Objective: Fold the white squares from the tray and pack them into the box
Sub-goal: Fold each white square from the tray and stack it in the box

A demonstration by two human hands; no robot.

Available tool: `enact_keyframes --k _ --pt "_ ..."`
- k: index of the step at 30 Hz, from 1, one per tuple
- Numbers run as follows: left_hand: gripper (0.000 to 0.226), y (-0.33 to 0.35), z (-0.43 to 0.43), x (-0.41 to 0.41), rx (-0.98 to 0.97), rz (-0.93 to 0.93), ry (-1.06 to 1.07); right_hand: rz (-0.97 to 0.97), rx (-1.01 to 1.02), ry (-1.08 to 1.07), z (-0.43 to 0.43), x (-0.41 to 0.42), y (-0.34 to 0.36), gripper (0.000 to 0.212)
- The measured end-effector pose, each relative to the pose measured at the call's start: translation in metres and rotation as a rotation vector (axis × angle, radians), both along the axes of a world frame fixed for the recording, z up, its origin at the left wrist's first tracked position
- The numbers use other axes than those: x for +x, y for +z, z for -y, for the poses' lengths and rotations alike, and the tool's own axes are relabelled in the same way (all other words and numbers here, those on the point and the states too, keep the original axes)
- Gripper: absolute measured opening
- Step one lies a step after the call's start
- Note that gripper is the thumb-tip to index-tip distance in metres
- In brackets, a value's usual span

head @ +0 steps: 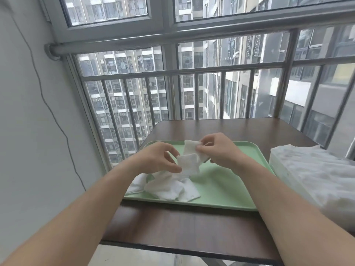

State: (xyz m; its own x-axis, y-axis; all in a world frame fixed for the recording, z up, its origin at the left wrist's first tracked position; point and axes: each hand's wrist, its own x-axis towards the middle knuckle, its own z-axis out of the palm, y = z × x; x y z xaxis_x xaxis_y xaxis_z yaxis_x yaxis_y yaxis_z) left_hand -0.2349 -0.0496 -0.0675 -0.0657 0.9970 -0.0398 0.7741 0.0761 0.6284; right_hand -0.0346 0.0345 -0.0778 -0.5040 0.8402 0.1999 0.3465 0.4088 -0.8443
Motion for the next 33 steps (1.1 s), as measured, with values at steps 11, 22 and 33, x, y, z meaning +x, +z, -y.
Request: enact_keyframes --k 11,22,33 --pt "0.025 0.001 -0.005 0.015 0.171 0.049 0.168 -0.144 -0.131 -0.075 -0.004 0.005 -0.006 0.01" --pt "0.014 -0.002 -0.002 0.023 0.31 0.562 0.165 -0.393 -0.432 0.06 0.004 0.006 0.004 0.021" --pt "0.023 -0.002 -0.008 0.036 0.379 0.558 0.223 -0.498 -0.545 0.215 0.008 0.004 0.009 0.014"
